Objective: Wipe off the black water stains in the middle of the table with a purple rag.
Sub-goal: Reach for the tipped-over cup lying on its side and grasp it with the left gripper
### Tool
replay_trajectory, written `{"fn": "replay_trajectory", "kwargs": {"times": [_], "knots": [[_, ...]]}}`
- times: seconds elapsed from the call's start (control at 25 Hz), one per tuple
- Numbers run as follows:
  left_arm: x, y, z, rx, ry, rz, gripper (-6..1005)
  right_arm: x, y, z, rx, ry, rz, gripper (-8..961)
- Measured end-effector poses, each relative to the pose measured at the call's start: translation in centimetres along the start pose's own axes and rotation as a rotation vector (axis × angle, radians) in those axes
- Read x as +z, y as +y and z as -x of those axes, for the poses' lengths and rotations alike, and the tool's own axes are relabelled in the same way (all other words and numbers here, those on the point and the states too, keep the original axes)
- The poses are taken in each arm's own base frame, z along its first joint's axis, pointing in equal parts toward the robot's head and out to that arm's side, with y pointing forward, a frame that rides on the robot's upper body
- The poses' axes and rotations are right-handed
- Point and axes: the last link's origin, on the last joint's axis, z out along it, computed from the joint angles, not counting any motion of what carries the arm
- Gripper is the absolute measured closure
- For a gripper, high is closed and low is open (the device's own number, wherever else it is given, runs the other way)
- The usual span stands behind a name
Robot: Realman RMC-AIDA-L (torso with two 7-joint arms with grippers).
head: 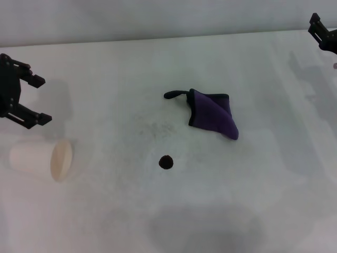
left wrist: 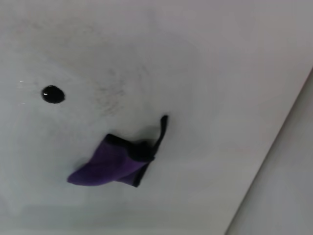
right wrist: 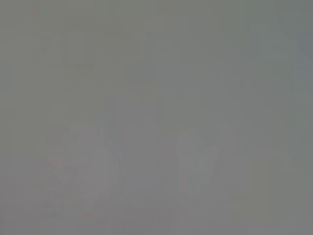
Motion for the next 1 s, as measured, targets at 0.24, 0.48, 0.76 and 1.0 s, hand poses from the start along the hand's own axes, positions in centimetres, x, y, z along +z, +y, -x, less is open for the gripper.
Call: {"fn": "replay_trajectory", "kwargs": {"times": [0.24,0.48,0.76,1.0], "knots": [[-0.2,0.8,-1.0,0.113,-0.020,0.026,123,0.3,0.2,0.3,0.000,-0.009,0.007,122],[0.4,1.1,-1.0,0.179,-0.067,0.040,123,0.9,0.7,0.7,0.033,-0.016,0.020,123],[1.0,1.5,-0.9,0.234,-0.122,0.068,124,0.9,0.7,0.7,0.048,-0.015,0.019,123],[2.0,2.1,-0.9,0.267,-0.151,0.097,124,0.9,0.7,0.6,0.049,-0.013,0.019,123]]}}
